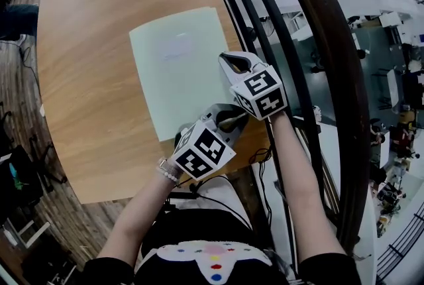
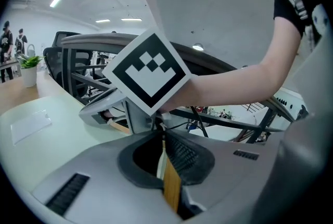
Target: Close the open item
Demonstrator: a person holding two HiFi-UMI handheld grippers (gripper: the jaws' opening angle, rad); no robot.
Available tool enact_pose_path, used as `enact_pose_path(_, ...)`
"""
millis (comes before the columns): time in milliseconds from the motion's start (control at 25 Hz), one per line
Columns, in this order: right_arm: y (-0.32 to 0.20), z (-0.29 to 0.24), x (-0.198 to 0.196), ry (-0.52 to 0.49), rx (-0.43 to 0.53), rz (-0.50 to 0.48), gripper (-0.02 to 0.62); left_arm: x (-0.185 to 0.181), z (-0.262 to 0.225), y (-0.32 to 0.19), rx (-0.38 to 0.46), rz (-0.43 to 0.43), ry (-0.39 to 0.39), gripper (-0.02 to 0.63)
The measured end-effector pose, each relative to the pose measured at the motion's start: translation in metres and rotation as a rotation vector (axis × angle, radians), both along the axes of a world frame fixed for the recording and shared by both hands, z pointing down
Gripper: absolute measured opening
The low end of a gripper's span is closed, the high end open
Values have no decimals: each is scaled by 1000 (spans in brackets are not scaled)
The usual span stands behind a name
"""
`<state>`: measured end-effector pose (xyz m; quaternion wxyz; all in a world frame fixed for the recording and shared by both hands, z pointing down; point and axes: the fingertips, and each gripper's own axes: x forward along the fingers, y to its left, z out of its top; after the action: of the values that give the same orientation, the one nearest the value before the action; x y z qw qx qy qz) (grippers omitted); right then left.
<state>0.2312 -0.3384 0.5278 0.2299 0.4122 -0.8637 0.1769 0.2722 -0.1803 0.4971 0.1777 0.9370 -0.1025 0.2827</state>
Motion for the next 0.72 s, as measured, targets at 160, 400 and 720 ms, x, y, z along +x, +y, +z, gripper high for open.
enact_pose_path(160,1,1,0,10,9,-2,8,-12,-6,-6,-59,-81,50,6)
enact_pose_path(400,0,-3,-1,-5,13,19,8,-41,-26,-27,-15,-181,83,6)
enact_pose_path(720,11,-24,4,26,118,127,9,-93,-49,-38,69,-297,128,6)
